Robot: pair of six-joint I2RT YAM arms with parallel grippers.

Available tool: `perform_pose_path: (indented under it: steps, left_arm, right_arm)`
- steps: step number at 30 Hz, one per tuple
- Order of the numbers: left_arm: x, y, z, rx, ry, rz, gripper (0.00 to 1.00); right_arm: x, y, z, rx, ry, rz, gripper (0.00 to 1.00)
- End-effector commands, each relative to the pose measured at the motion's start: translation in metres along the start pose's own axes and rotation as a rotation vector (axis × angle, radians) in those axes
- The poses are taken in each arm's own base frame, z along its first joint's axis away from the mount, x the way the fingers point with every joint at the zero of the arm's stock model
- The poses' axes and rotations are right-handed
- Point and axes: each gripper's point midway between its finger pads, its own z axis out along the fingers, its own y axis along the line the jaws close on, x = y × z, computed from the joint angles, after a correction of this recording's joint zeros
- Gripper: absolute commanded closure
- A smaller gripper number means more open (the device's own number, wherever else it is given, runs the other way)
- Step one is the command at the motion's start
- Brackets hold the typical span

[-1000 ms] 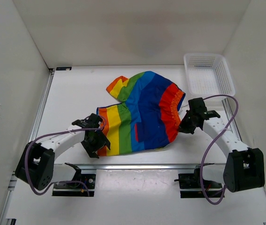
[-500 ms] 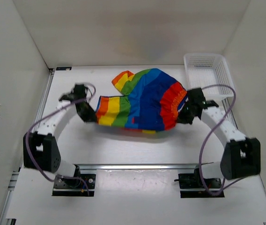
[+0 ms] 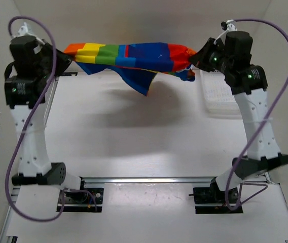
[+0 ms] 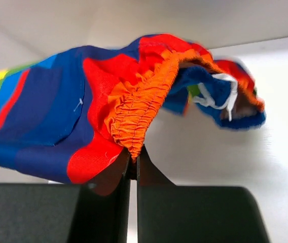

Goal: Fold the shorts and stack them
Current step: Flatten the shorts out

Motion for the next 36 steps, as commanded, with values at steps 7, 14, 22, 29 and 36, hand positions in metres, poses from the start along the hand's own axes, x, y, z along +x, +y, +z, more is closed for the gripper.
perform_pose_path:
  steps: [7, 14, 22, 29, 36]
  left_arm:
    - [-0.044, -0.002, -0.131, 0.017, -0.239, 0.024, 0.9]
    - [-0.075, -0.024, -0.22, 0.101, -0.467, 0.03, 0.9]
    - [-0.083, -0.029, -0.225, 0.117, -0.503, 0.038, 0.9]
    - [-0.052, 0.018, -0.062, -0.087, -0.207, 0.083, 0.9]
    - [-0.034, 0.081, 0.083, -0.284, -0.047, 0.091, 0.9]
  right_arm:
    - [0.05, 0.019, -0.108, -0.112, 0.078, -0.13, 1.0]
    - [0.05, 0.046, -0.193, -0.212, 0.05, -0.136, 1.0]
    - [0.063, 0.03, -0.195, -0.11, 0.107, -0.029, 1.0]
    - [0.092, -0.031, -0.062, 0.109, 0.285, -0.009, 1.0]
    - [0.113, -0.129, 0.099, 0.319, 0.423, 0.025, 1.0]
